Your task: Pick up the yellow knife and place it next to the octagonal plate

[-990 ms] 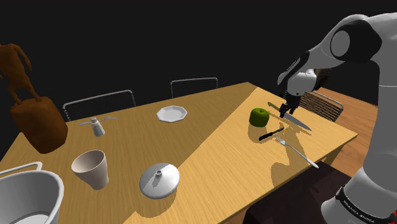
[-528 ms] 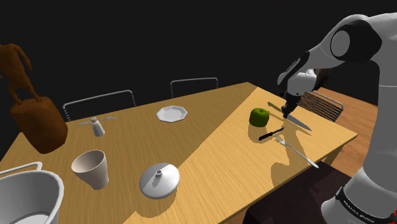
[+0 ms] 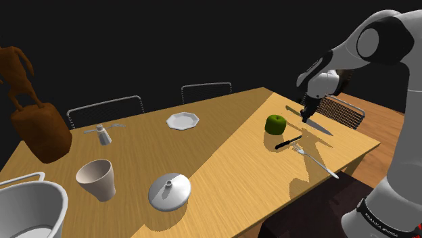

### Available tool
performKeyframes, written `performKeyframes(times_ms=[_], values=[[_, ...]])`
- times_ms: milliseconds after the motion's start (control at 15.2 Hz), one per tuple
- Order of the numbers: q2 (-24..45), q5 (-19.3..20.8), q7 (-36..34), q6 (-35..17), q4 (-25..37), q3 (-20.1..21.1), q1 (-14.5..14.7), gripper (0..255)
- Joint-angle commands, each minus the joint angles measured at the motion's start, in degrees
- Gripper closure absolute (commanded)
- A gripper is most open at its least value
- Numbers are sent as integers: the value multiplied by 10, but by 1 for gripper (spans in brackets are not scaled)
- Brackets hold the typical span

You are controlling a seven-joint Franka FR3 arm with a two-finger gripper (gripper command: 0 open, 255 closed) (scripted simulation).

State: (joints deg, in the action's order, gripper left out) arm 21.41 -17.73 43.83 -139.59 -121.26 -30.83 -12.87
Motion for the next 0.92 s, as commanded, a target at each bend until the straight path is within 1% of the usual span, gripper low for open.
performKeyframes(times_ms=[0,858], values=[[-12,10,-8,12,2,-6,5,255],[-83,73,-50,92,22,-35,28,255]])
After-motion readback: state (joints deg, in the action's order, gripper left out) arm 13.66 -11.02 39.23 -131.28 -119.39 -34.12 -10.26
